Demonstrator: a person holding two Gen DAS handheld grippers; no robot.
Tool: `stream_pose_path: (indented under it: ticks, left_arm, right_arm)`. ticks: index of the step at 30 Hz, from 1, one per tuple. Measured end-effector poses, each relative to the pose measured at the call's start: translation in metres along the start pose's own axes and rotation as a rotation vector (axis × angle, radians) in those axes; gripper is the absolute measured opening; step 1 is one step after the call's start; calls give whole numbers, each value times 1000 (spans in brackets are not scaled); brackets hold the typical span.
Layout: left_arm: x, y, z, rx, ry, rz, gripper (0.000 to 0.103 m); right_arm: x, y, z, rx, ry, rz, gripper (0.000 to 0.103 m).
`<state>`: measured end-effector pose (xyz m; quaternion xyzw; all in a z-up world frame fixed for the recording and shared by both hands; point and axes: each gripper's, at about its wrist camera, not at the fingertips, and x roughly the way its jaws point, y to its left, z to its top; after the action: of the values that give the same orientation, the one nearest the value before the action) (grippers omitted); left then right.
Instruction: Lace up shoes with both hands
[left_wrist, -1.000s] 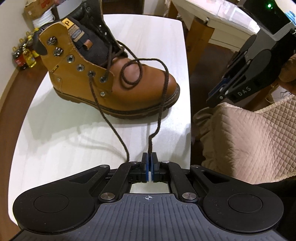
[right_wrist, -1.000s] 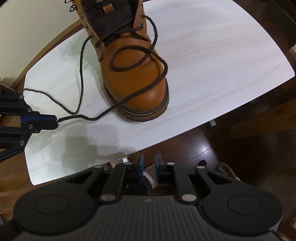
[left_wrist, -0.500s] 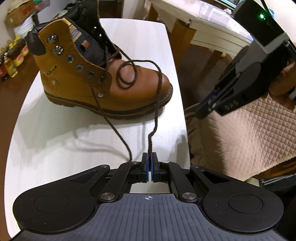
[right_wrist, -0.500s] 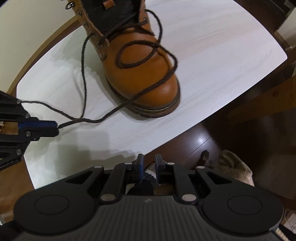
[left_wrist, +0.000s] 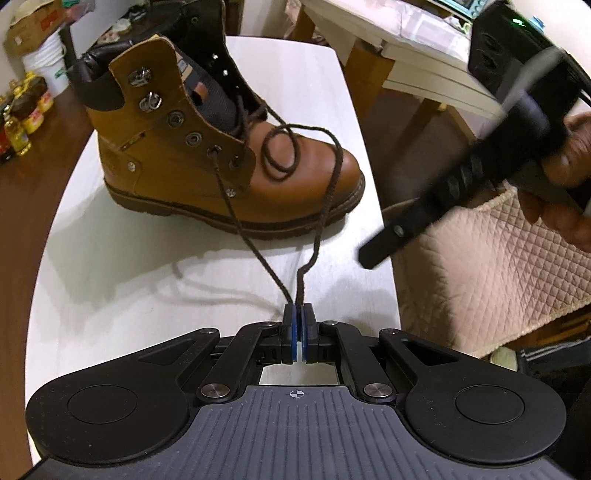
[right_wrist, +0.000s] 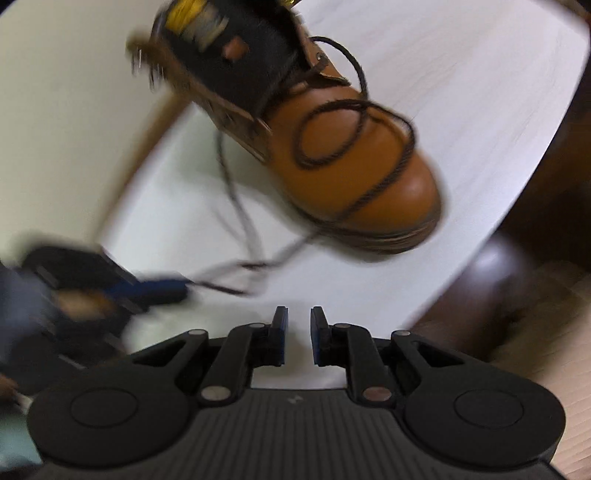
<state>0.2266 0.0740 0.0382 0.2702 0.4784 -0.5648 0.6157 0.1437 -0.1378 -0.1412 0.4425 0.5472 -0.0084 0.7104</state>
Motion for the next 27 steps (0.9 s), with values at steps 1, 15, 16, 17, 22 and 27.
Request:
stream_pose_path:
  ticks: [1, 15, 16, 17, 22, 27]
  left_arm:
    - [0, 1, 0, 1, 2, 0, 2]
    - [-11, 4, 4, 37, -18, -24, 2]
    - [-11, 4, 4, 38, -17, -26, 2]
    - [-11, 4, 4, 39, -16, -27, 2]
    - [-11, 4, 4, 34, -15, -25, 2]
    - [-14, 7, 8, 7, -40, -33, 3]
  right_arm:
    - [0, -4, 0, 33, -1, 36, 23]
    - [53, -62, -21, 604, 74, 474, 28]
    - [55, -64, -22, 624, 71, 490, 28]
    - [57, -66, -24, 643, 69, 511, 26]
    - [61, -64, -28, 630, 69, 521, 6]
    - [47, -57, -28, 558, 12, 469, 4]
